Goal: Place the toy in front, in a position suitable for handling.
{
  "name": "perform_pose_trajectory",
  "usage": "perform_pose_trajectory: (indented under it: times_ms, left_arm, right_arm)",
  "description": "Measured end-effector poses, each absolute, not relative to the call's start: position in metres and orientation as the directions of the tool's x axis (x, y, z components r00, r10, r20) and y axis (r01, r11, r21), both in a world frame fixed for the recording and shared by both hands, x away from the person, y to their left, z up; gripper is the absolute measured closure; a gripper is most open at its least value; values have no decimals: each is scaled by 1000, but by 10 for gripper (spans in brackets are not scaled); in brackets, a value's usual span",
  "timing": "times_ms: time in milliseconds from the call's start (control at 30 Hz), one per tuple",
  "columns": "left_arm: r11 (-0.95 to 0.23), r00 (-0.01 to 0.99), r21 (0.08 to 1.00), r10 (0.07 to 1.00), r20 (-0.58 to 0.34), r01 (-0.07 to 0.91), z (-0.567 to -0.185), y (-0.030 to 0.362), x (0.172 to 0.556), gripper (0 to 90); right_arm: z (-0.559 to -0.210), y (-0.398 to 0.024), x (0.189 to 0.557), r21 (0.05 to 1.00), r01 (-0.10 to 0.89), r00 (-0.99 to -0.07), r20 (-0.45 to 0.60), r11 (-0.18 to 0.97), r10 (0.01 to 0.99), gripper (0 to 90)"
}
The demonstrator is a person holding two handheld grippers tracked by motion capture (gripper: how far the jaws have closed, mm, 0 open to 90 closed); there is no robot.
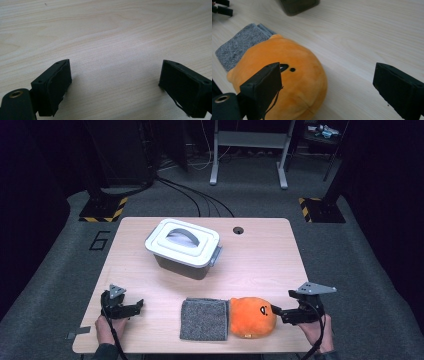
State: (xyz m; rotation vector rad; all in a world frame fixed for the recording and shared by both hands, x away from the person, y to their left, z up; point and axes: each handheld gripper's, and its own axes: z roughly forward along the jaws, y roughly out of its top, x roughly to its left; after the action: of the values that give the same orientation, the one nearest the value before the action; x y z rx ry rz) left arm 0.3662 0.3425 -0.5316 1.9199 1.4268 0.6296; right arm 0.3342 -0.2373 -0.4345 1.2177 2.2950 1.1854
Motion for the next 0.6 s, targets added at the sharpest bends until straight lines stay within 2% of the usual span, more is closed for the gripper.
perform_pose_trajectory:
  times_ms: [300,600]
  left_arm:
    - [-191,291,743,957,-5,641,-532,343,366,103]
    - [-190,290,743,957,-5,642,-532,342,366,103]
  right_arm:
    - [-441,-206,332,756,541,-673,128,368,728,57]
    - [-450,-194,334,724,566,-680,139,395,720,40]
